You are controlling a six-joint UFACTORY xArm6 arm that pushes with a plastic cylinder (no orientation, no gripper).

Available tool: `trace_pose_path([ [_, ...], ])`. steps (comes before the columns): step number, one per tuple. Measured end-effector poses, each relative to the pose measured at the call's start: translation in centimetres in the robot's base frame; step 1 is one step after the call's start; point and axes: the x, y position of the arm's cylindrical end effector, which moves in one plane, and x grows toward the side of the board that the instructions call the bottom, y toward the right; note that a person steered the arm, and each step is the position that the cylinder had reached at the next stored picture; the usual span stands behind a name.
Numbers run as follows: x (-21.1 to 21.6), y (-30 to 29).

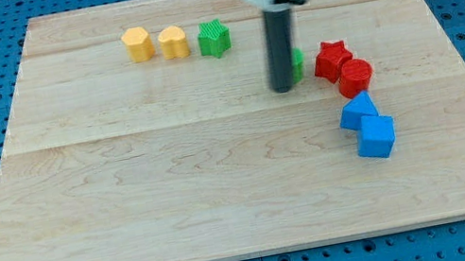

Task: Push the red circle into the red star

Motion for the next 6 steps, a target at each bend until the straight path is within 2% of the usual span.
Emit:
trace_pose_path([
  [1, 0.0, -0.2],
  [2, -2.1, 0.8],
  [3, -2.2, 5.1],
  [4, -0.6, -0.7],
  [5, 3.2, -0.6],
  [6, 4.9, 5.7],
])
